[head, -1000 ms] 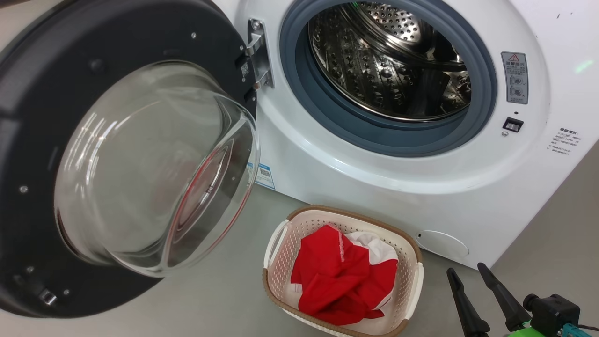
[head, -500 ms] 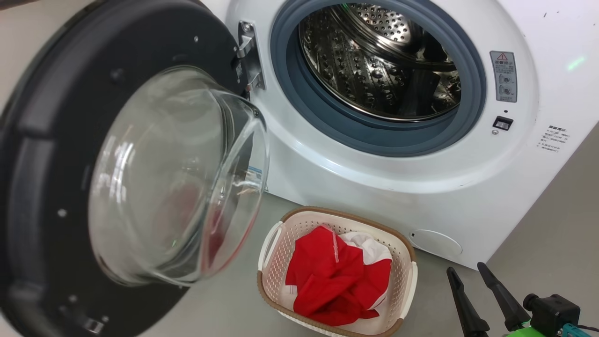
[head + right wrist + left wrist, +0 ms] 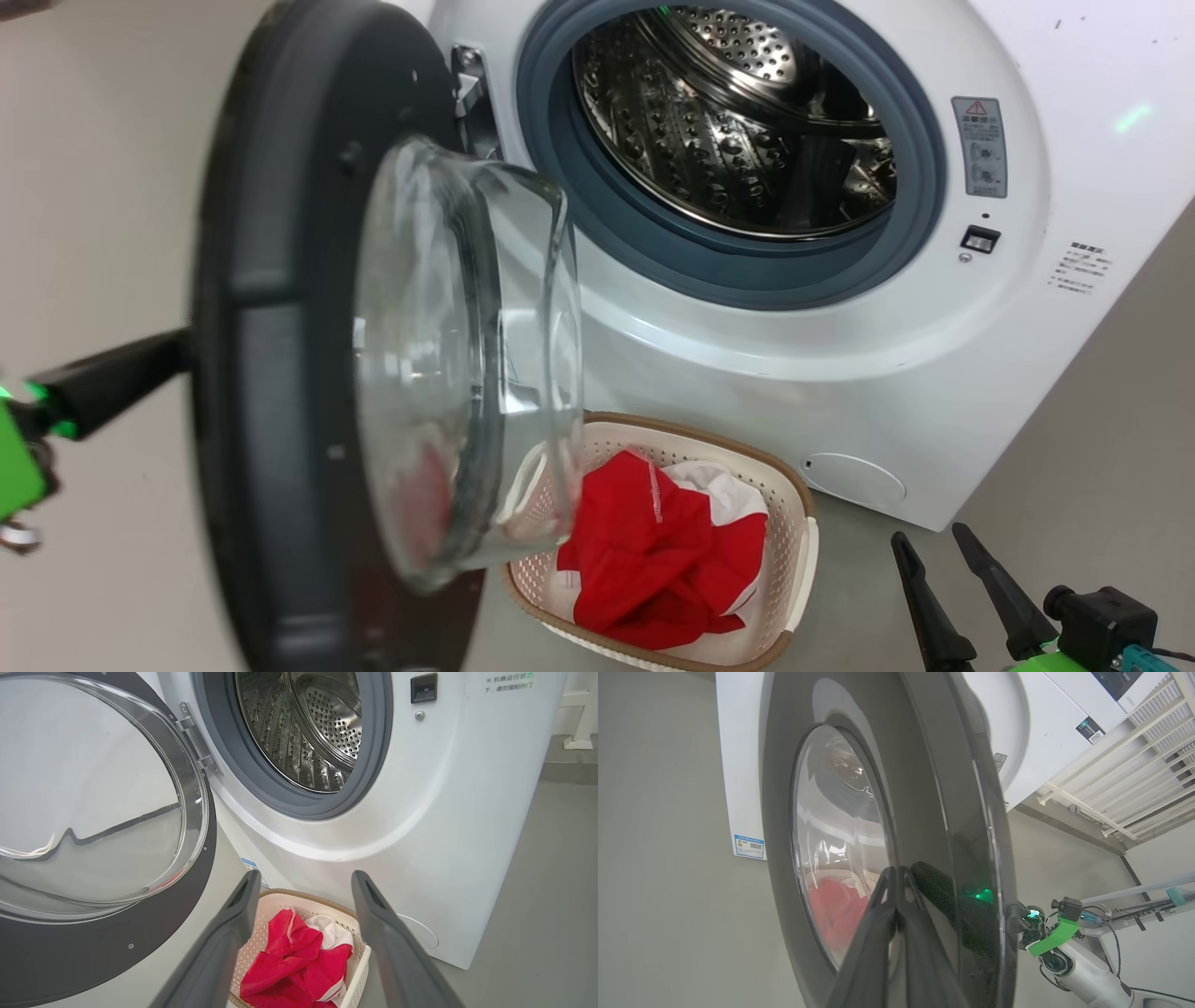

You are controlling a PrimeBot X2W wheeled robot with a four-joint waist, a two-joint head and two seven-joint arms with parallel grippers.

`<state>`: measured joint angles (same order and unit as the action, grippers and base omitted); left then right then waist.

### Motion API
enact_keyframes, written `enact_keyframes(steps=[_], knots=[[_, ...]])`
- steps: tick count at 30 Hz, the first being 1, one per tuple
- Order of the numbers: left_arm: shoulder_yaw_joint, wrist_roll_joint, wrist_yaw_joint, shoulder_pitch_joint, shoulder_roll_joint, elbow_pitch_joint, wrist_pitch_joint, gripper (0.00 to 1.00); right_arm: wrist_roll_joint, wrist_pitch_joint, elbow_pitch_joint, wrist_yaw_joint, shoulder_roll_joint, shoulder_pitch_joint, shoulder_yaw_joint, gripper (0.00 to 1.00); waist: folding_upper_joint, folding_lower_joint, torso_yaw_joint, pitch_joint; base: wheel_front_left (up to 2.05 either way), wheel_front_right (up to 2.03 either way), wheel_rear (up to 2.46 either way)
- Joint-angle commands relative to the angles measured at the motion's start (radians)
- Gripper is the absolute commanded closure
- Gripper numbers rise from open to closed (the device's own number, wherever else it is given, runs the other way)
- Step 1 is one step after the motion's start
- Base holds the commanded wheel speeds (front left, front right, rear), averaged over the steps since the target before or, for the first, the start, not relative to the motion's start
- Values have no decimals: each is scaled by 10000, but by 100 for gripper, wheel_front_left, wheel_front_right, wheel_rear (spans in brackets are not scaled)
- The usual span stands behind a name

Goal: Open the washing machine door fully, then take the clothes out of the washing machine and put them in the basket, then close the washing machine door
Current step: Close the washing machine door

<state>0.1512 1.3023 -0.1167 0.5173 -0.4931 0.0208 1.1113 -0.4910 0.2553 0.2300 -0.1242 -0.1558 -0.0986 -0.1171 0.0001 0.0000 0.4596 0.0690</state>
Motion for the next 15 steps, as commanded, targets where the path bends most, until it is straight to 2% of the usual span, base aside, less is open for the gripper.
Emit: enact_keyframes(steps=[1,11,15], knots=[[145,222,-139,251,-298,561,-108,100,19,65,-228,-65,-107,198,-207,0,-1,0,-57,-4,0,0,0],[-1148,297,-139,532,213,1507,-1266,100,19,65,-238,-65,-91,230,-202,0,-1,0,-305,59,0,0,0],[-1445,234,-139,562,151,1451,-1593,100,36,65,-241,-65,-76,259,-205,0,-1,0,-364,101,0,0,0]])
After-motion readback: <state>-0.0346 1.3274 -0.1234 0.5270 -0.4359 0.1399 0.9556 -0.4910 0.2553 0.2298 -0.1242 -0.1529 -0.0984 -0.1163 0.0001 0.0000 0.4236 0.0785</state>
